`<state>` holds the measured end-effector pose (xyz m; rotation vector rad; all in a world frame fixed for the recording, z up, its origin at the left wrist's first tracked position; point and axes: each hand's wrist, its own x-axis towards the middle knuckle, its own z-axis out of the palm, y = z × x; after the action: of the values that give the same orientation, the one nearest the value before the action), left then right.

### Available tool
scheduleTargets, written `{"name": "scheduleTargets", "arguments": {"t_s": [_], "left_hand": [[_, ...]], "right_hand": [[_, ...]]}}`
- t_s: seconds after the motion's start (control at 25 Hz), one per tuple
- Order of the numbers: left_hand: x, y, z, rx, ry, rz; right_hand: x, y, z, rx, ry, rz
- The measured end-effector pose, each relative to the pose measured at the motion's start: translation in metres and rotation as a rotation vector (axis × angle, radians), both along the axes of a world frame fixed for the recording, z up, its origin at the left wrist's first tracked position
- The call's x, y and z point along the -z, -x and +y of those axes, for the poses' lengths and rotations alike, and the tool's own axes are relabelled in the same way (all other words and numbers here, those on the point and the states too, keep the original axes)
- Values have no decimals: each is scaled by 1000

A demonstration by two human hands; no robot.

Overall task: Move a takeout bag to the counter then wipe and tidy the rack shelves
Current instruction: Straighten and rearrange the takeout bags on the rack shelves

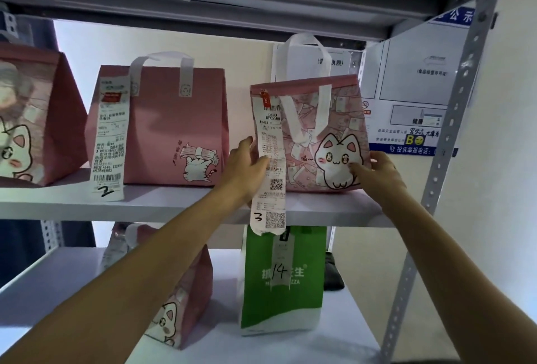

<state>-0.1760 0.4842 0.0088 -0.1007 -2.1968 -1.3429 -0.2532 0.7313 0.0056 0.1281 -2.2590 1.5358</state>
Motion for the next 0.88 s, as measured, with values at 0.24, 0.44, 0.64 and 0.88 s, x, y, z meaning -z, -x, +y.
{"name": "scheduleTargets", "arguments": {"t_s": [0.24,0.44,0.64,0.88], "left_hand": [[7,-29,-13,-15,94,1],[22,-69,-22,35,189,50],[59,-113,-30,-22,335,90],[117,-158,-33,11,356,75]], "right_hand": [[3,-22,-4,106,-96,57],[25,-70,-17,150,-103,242],[70,-126,-44,83,-41,337],[133,-169,-72,22,14,252]]}}
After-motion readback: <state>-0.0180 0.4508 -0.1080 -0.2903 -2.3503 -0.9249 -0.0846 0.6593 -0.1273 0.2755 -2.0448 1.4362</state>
